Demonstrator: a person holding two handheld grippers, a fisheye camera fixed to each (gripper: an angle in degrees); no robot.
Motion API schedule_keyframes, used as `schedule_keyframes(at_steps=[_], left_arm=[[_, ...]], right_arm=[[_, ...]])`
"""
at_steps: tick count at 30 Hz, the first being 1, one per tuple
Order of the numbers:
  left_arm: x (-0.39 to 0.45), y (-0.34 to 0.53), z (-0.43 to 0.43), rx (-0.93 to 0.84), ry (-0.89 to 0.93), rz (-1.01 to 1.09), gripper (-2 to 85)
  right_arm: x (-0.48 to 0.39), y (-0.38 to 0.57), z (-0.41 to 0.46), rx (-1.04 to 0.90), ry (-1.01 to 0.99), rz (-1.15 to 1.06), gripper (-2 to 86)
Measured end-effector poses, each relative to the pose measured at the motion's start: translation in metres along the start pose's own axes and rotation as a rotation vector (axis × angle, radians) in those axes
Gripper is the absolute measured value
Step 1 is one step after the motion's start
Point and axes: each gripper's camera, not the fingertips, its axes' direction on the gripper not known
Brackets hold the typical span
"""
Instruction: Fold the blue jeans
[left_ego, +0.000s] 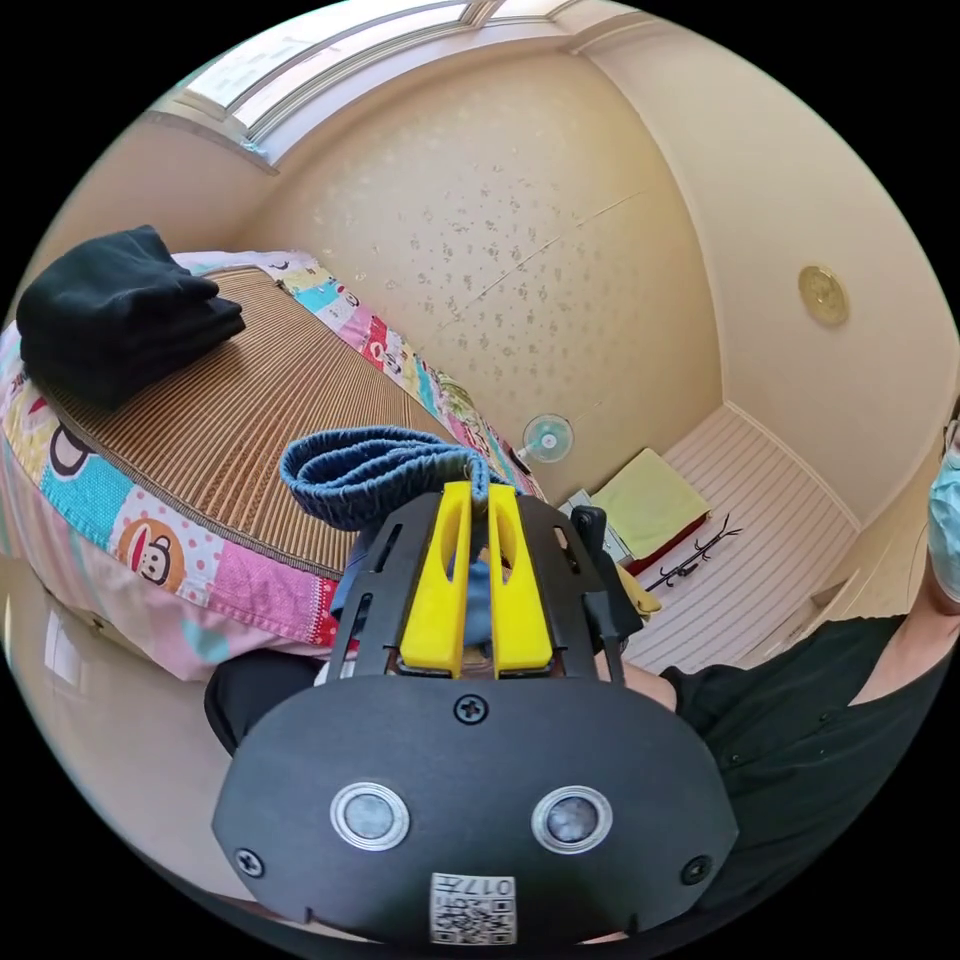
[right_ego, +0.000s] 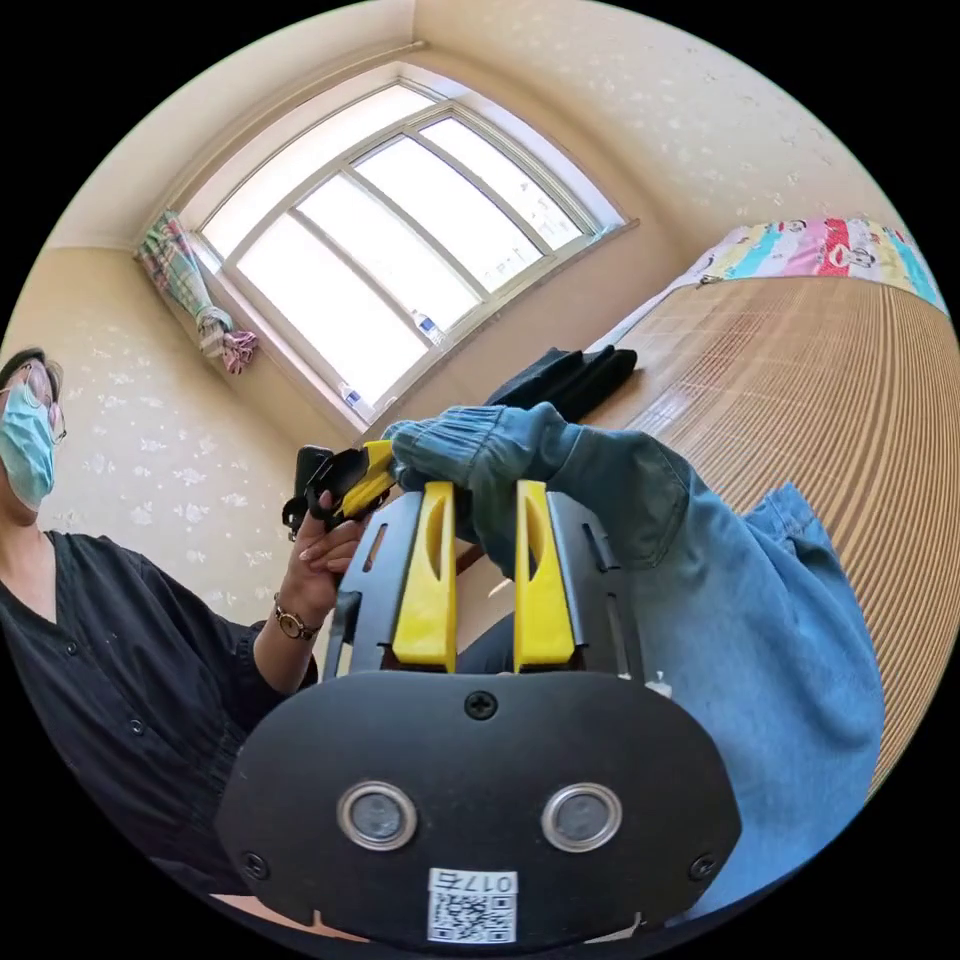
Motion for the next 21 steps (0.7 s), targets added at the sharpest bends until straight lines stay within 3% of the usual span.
schedule_keyframes(at_steps=[12,15,21], left_arm=[[0.003,0.084,-0.008,-0.010,-0.095,0.059,3.6],[0.015,0.101,-0.018,0.049,-0.206,0.084,3.4],[0.087,0.092,-0.023,0.273,-0.091,0.254,2.9]], right_arm=[[-0.123,-0.062,-0.054,0.147,0.408,-0.309,1.6],[-0.149,-0.070,-0.111,0.303,0.435,-0.327,1.6],[-0.206,-0.088,-0.197,0.359,0.360,-0.432,1.5]])
